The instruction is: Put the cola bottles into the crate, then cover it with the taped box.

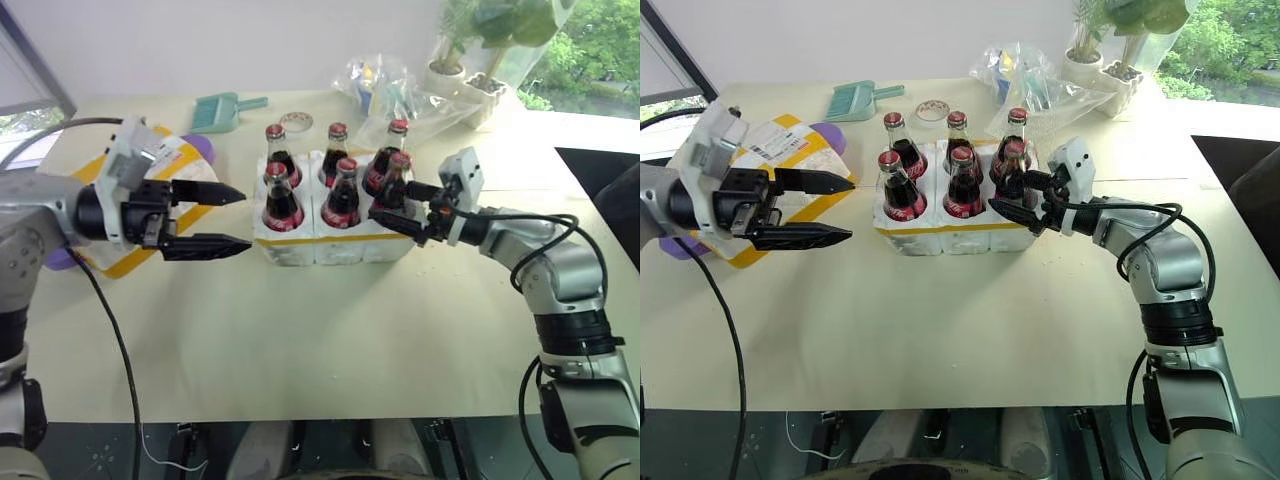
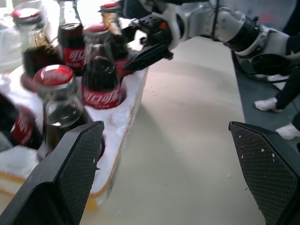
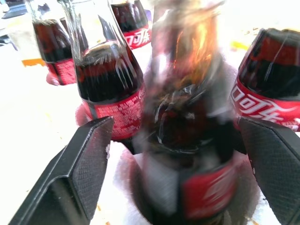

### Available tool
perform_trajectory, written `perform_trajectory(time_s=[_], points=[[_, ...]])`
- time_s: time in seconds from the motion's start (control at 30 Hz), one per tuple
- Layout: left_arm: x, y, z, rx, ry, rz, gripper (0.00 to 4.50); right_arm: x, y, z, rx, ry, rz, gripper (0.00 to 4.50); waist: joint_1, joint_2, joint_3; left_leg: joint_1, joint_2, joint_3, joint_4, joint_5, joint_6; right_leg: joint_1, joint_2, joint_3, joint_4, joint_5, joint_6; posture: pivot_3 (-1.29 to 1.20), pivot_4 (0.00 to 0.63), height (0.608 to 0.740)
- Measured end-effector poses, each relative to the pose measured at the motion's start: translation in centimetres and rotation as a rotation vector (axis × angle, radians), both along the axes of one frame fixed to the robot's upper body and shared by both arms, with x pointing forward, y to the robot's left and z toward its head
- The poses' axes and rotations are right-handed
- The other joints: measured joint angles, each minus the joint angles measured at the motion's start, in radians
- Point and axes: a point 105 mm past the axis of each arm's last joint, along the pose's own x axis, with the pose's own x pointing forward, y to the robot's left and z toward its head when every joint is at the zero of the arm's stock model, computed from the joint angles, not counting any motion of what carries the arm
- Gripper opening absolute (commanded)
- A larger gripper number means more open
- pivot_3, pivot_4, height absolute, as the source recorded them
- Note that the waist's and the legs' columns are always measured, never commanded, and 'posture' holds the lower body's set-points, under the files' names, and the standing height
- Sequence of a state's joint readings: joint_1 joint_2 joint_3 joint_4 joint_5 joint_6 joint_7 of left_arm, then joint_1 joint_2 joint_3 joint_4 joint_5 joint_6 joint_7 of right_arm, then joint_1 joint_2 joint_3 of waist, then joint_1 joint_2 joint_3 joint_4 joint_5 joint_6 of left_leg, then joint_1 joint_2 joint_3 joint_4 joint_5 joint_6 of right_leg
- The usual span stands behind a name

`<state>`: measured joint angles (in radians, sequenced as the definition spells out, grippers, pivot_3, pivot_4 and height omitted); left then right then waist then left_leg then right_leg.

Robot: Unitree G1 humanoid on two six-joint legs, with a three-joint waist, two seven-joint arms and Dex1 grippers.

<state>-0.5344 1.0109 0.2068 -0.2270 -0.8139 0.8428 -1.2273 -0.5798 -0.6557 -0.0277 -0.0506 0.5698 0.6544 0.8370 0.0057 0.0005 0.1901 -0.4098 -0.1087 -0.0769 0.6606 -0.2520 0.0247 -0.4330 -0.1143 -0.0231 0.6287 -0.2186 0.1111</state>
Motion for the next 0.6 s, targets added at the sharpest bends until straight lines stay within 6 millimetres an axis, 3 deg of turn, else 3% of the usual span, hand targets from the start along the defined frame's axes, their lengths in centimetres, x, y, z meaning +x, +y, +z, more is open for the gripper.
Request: perform_trajectory(time_s=[0.17, 0.27, 0.37, 0.4, 0.5, 0.6], points=[[0.5, 3.8, -0.9, 0.099, -0.079, 0.247, 4.50, -3.9, -3.8, 5.9, 0.007, -0.069, 0.064, 4.43, 0.007, -0.002, 0.000, 0.000, 0.001, 0.000, 0.000, -0.001, 0.001, 0.001, -0.002, -0.001, -0.002, 0.000, 0.000, 0.00, 0.150, 0.740], [0.4, 5.4, -0.7, 0.140, -0.142, 0.361, 4.50, -5.6, -4.5, 8.0, 0.035, -0.083, 0.112, 4.43, 0.006, -0.002, 0.000, 0.000, 0.001, 0.000, 0.000, -0.001, 0.001, 0.002, -0.003, -0.001, -0.003, 0.000, 0.000, 0.00, 0.150, 0.740], [0.2, 8.5, -1.0, 0.228, -0.191, 0.553, 4.50, -6.6, -7.0, 10.1, 0.064, -0.072, 0.085, 4.43, 0.006, -0.001, 0.001, 0.000, 0.001, 0.001, -0.002, -0.001, 0.001, 0.001, -0.003, -0.001, -0.004, 0.000, 0.000, 0.00, 0.150, 0.740], [-0.3, 10.5, -2.1, 0.350, -0.223, 0.648, 4.50, -6.8, -7.9, 10.8, 0.060, -0.078, 0.072, 4.43, 0.004, -0.001, 0.001, 0.000, 0.001, 0.001, -0.003, -0.001, 0.001, 0.001, -0.003, 0.000, -0.005, 0.000, 0.000, 0.00, 0.150, 0.740], [-1.5, 15.5, -6.1, 0.631, -0.203, 0.848, 4.50, -6.9, -9.8, 10.9, 0.026, -0.081, 0.029, 4.43, 0.001, 0.000, -0.001, 0.003, 0.002, 0.005, -0.011, -0.001, 0.001, 0.001, -0.004, 0.002, -0.010, 0.000, -0.001, 0.00, 0.150, 0.740], [-1.3, 18.3, -7.1, 0.771, -0.271, 0.980, 4.50, -6.9, -9.2, 10.0, 0.022, -0.050, 0.080, 4.43, 0.008, 0.000, 0.000, 0.002, 0.003, 0.004, -0.011, -0.001, 0.000, 0.001, -0.004, 0.002, -0.010, -0.001, -0.004, 0.00, 0.150, 0.740]])
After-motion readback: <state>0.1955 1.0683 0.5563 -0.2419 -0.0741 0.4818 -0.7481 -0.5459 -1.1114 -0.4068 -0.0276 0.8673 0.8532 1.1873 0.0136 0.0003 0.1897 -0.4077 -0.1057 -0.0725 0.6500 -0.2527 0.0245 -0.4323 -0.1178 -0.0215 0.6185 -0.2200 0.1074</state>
